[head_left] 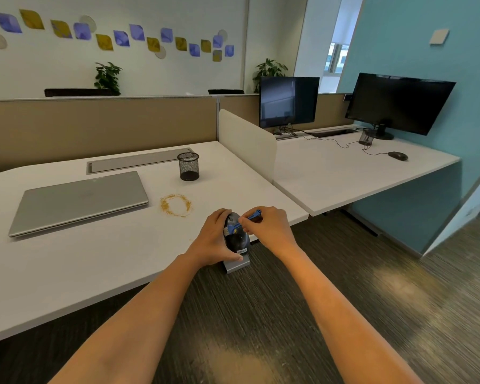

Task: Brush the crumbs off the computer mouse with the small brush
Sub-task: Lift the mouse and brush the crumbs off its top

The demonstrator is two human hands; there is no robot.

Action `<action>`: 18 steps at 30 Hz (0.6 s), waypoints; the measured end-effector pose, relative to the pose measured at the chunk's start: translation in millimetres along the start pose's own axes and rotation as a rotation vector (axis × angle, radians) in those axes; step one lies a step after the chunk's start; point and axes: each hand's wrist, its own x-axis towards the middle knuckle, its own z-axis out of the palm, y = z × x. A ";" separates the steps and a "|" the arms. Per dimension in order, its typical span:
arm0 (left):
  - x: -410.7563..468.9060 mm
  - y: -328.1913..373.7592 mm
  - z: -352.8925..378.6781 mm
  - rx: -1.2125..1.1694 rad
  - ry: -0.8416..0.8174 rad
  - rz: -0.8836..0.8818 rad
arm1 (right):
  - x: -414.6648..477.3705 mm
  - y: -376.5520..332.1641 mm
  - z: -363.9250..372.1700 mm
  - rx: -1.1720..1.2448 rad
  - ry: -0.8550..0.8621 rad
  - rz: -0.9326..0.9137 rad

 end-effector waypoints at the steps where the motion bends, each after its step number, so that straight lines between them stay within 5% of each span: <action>1: 0.2 0.4 -0.1 0.001 0.003 0.004 | 0.0 1.0 0.1 -0.008 0.001 0.001; 9: -1.5 -0.1 1.9 0.027 0.025 0.024 | 2.9 6.9 -18.7 -0.017 0.115 0.013; 18: -3.2 -3.0 2.3 0.048 0.043 0.021 | -9.4 5.6 -10.5 -0.050 0.028 -0.052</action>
